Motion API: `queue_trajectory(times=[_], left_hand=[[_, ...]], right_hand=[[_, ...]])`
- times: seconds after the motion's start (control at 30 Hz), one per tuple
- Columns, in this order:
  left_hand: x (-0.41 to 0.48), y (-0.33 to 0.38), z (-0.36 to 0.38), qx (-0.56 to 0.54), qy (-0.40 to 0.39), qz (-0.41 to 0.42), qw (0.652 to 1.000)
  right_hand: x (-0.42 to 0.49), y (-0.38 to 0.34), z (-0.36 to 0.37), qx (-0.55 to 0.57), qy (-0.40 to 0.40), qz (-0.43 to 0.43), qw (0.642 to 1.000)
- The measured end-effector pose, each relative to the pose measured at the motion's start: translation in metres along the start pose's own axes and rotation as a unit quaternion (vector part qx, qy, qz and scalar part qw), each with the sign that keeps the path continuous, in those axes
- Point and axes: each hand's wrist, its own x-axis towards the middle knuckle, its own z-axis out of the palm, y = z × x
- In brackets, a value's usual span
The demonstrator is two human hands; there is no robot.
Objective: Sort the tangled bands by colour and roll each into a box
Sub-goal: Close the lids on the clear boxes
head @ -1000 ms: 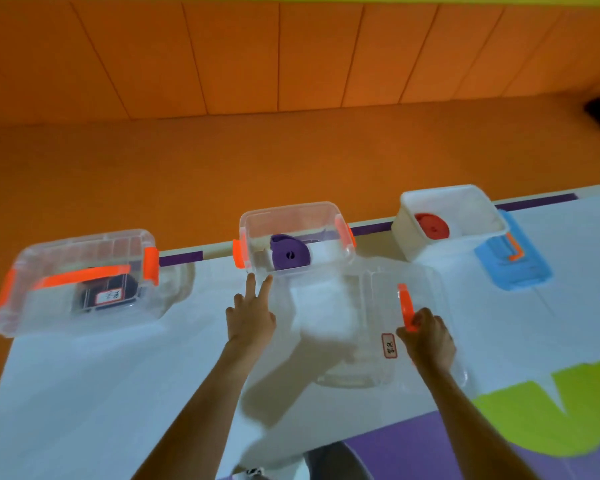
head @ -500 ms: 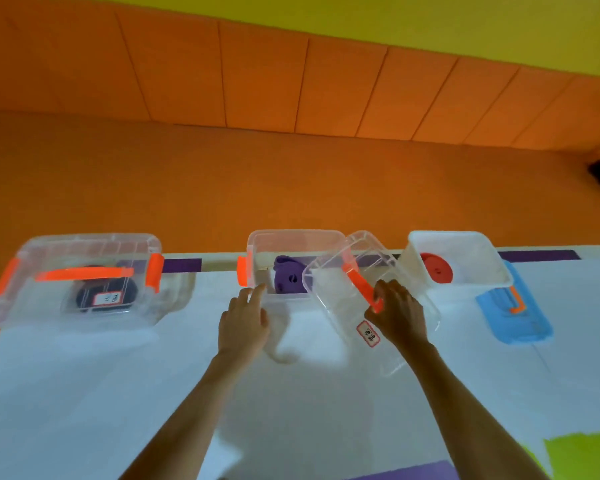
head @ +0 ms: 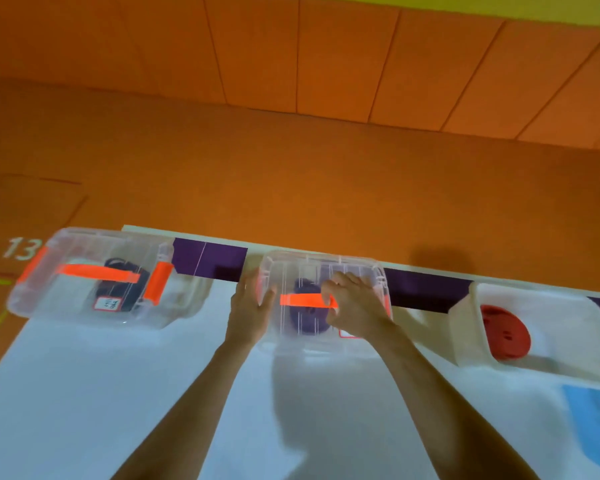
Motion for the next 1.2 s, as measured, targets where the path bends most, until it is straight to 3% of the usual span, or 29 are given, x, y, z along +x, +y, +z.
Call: queue_trajectory(times=[0.3, 0.37, 0.43, 0.5, 0.53, 0.6, 0.67, 0.73, 0.87, 1.07, 1.2], left_hand=[[0.027, -0.007, 0.001, -0.024, -0.002, 0.023, 0.999], [0.028, -0.01, 0.005, -0.042, 0.026, -0.036, 0.998], [0.028, -0.013, 0.008, -0.092, 0.044, -0.147, 0.984], [0.03, -0.018, 0.008, -0.122, 0.022, -0.231, 0.965], [0.031, -0.019, 0.008, -0.126, 0.003, -0.246, 0.961], [0.031, -0.021, 0.008, -0.138, -0.005, -0.237, 0.962], [0.028, -0.021, 0.009, -0.134, 0.028, -0.197, 0.971], [0.023, -0.019, 0.01, -0.109, 0.069, -0.166, 0.978], [0.018, -0.016, 0.011, -0.093, 0.091, -0.141, 0.981], [0.024, -0.011, 0.004, -0.043, 0.008, -0.114, 0.992], [0.018, -0.006, 0.009, 0.024, 0.039, -0.058, 0.997]], right_hand=[[-0.013, 0.019, 0.037, 0.131, 0.172, -0.004, 0.976], [-0.02, 0.025, 0.043, 0.117, 0.246, 0.08, 0.959], [-0.026, 0.031, 0.049, 0.106, 0.278, 0.205, 0.932], [-0.027, 0.035, 0.053, 0.197, 0.244, 0.327, 0.892], [-0.026, 0.037, 0.054, 0.281, 0.219, 0.377, 0.855], [-0.025, 0.041, 0.059, 0.426, 0.185, 0.436, 0.771], [-0.028, 0.042, 0.063, 0.502, 0.194, 0.433, 0.723], [-0.034, 0.041, 0.067, 0.497, 0.234, 0.42, 0.722], [-0.036, 0.038, 0.066, 0.409, 0.287, 0.415, 0.761], [-0.03, 0.034, 0.061, 0.378, 0.238, 0.425, 0.787], [-0.029, 0.031, 0.06, 0.33, 0.216, 0.412, 0.822]])
